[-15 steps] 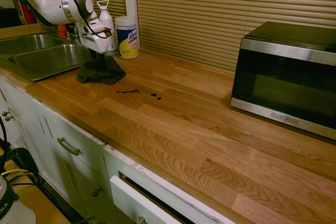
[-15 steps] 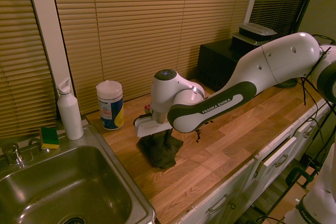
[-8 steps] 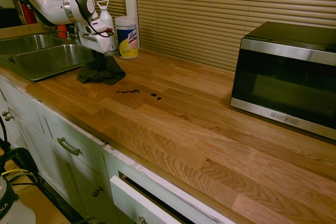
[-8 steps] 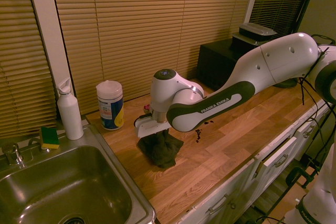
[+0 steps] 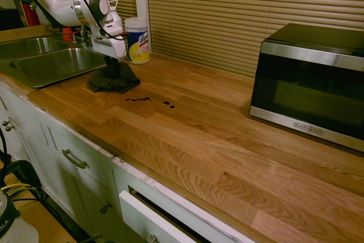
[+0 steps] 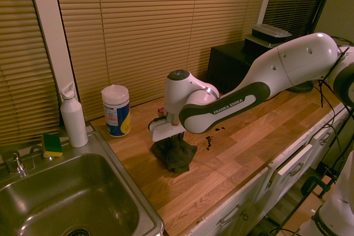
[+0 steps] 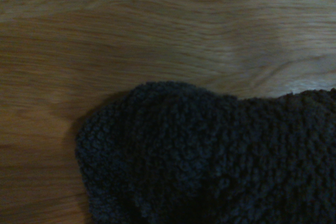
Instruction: Clear the spill
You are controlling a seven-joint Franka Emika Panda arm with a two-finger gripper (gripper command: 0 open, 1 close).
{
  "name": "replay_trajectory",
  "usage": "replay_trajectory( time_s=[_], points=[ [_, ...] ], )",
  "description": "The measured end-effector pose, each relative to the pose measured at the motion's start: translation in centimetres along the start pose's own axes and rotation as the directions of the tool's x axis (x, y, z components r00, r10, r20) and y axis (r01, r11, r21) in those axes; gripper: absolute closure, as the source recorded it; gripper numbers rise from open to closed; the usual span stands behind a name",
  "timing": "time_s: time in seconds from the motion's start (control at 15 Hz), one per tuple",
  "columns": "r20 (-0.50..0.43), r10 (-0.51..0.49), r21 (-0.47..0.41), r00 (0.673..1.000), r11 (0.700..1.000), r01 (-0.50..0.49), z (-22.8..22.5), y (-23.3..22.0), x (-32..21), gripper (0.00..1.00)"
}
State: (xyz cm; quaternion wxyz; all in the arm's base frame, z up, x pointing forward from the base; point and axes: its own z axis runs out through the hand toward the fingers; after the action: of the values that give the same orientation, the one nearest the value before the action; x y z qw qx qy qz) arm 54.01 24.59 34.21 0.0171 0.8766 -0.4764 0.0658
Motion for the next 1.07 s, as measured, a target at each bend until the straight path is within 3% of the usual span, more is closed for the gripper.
replay_trajectory(
  time_s=[0.4,1.07],
  points=[
    [-0.017,0.047,-0.008,0.999,0.999,-0.047,0.6,5.4,3.5,1.00],
    [-0.042,0.216,0.007,0.976,0.976,-0.215,1.9,11.5,12.8,1.00]
  ],
)
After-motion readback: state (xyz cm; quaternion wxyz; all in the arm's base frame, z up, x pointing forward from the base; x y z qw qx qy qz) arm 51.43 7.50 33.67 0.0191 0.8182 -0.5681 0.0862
